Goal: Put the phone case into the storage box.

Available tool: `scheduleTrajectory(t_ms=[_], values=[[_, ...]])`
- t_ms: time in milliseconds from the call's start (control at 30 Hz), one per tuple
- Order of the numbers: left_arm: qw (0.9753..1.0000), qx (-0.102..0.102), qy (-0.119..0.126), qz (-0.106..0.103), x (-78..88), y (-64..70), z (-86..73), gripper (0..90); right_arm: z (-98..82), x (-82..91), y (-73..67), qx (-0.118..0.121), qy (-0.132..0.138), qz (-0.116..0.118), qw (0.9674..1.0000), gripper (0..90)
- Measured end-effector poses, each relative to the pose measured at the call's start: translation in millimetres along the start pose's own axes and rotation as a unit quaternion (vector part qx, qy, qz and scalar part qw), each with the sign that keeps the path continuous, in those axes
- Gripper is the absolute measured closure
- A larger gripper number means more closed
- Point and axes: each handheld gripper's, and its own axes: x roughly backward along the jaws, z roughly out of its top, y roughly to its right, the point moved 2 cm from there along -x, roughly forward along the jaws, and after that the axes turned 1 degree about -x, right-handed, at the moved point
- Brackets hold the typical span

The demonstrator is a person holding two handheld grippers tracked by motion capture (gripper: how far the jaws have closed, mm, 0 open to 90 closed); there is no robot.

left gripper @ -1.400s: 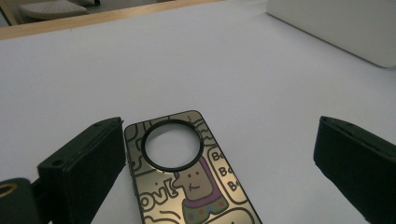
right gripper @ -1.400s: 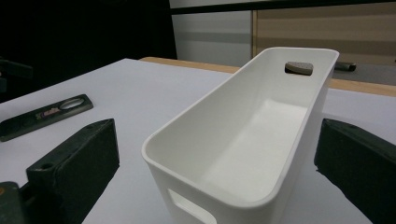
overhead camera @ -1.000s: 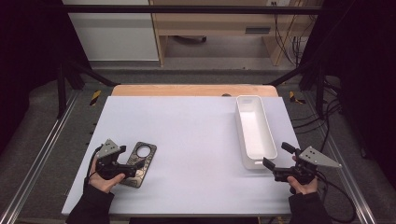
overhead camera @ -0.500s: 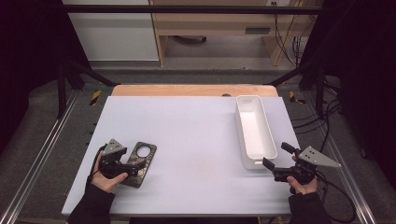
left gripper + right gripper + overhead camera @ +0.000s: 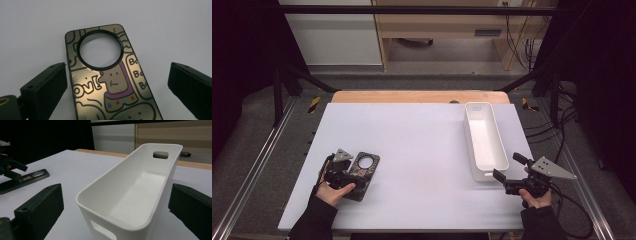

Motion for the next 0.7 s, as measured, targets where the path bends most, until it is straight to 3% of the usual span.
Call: scheduleTrajectory(t_ms=[167, 700], values=[[0.9999, 0.005, -0.010, 0.003, -5.7, -1.5, 0.5, 2.3, -0.1, -0.2, 0.0, 0.000, -0.001, 0.000, 1.0000, 0.2], [0.9990, -0.009, -0.032, 0.030, -18.8, 0.6, -1.2, 6.2, 0.1, 0.0, 0.1, -0.001, 0.001, 0.000, 1.0000, 0.2]])
